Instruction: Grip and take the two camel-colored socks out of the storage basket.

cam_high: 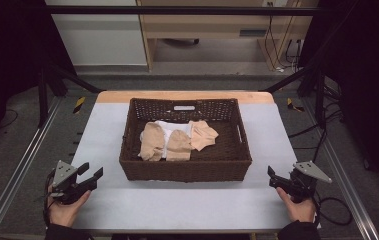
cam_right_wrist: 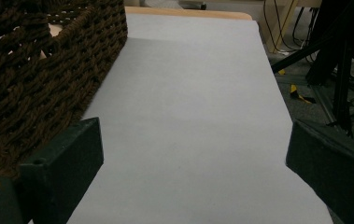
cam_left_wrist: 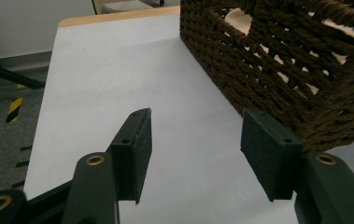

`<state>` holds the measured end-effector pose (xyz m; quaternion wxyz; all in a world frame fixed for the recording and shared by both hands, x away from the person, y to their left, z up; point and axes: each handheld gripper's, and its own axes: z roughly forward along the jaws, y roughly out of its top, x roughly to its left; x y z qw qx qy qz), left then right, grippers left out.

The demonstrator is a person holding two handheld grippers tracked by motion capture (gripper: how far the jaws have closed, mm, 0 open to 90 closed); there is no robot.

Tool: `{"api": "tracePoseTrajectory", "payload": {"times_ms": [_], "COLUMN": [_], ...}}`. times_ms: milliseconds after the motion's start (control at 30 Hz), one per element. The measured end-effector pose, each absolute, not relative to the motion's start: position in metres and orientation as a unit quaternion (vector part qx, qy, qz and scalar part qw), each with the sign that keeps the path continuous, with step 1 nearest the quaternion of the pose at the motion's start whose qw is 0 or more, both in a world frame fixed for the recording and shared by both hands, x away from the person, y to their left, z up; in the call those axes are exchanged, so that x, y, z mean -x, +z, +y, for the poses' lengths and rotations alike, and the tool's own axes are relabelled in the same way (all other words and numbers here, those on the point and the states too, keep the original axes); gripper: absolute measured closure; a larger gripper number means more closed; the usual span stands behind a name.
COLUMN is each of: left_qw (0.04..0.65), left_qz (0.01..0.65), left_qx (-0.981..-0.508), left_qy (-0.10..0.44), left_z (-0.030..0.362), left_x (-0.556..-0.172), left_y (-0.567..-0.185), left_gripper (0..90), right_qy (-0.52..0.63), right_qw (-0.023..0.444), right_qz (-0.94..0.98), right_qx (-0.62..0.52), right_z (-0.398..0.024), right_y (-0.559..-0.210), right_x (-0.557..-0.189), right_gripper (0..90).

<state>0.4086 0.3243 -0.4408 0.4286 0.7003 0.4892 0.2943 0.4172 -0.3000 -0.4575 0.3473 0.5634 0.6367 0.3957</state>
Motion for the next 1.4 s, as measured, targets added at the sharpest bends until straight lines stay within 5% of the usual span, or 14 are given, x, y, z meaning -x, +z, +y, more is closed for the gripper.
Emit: {"api": "tracePoseTrajectory", "payload": {"times_ms": [1400], "left_qw": [0.486], "left_qz": [0.455], "left_qx": [-0.681], "left_qy": [0.306], "left_z": [0.286], "left_x": [-0.449], "left_y": [-0.356], "left_gripper": [34.4], "right_qy": [0.386], "right_qw": [0.347], "right_qz": [0.643], "right_qx": [-0.563], "right_z": [-0.296], "right_y": [-0.457], "right_x": [-0.42], "right_gripper": [3.5]}}
